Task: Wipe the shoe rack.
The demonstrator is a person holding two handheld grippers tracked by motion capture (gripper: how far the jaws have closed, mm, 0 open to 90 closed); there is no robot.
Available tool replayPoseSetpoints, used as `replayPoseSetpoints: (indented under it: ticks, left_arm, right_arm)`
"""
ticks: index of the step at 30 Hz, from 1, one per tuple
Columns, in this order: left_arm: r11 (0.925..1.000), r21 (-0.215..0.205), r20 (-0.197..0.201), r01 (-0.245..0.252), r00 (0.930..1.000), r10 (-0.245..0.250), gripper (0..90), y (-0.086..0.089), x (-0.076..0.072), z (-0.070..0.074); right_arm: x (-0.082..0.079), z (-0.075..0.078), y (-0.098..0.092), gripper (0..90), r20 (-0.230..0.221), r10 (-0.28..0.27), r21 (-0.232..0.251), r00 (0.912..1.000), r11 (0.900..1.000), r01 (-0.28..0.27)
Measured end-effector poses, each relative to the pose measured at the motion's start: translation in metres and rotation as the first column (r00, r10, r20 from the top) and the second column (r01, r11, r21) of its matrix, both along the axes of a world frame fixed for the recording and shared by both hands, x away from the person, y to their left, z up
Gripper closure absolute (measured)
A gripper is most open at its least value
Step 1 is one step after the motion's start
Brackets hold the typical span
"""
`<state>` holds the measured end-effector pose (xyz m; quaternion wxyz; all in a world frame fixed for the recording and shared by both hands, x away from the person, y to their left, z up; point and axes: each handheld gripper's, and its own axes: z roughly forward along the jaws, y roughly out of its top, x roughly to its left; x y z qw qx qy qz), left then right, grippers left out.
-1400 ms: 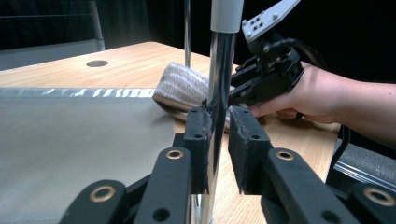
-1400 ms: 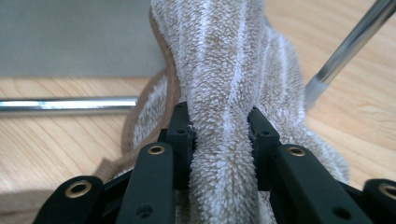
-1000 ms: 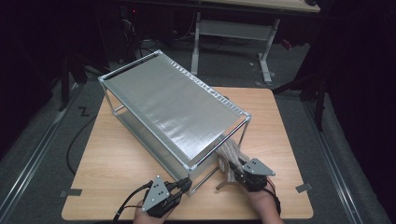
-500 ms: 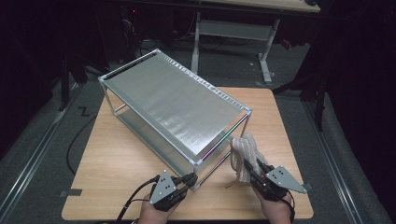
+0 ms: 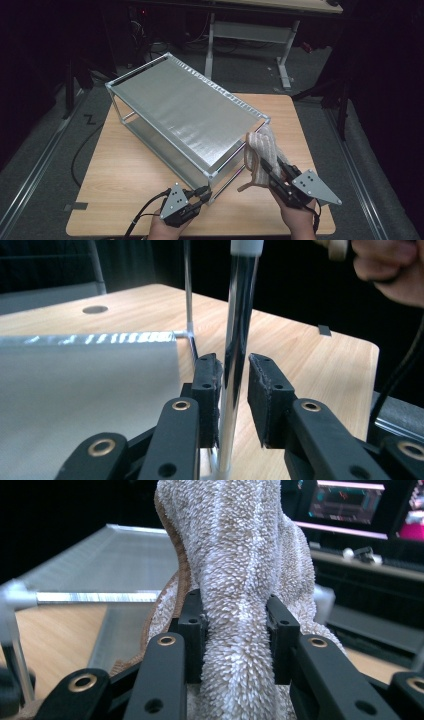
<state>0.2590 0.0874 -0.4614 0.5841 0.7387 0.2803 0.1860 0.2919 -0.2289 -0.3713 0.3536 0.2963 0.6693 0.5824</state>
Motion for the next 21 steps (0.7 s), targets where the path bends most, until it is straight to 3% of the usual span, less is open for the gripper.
replayPoseSetpoints:
  ticks: [4,8,10,15,21]
  left_arm:
    - [1.0,-0.004,-0.02,0.008,0.9998,-0.008,72.8,0.001,-0.004,-0.002]
    - [0.9996,0.028,-0.017,-0.003,0.9999,0.004,72.3,0.002,-0.009,-0.007]
    - [0.9994,0.031,-0.021,-0.015,0.9997,0.016,72.6,0.003,-0.01,-0.01]
    - [0.9991,-0.008,-0.025,-0.04,0.9989,0.04,73.8,-0.001,-0.012,-0.01]
    - [0.9982,-0.006,-0.029,-0.059,0.9979,0.059,78.1,-0.006,-0.007,-0.009]
  right_arm:
    - [0.005,0.013,0.012,68.3,0.041,0.035,0.014,0.9986,0.999,-0.035]
    - [0.002,0.015,0.023,68.0,0.056,0.09,0.036,0.9943,0.995,-0.092]
    - [0.001,0.014,0.029,68.0,0.063,0.099,0.01,0.9931,0.995,-0.1]
    - [-0.002,0.012,0.042,67.8,0.052,0.164,0.013,0.985,0.986,-0.165]
    - [-0.004,0.004,0.058,67.6,0.028,0.22,-0.013,0.975,0.975,-0.22]
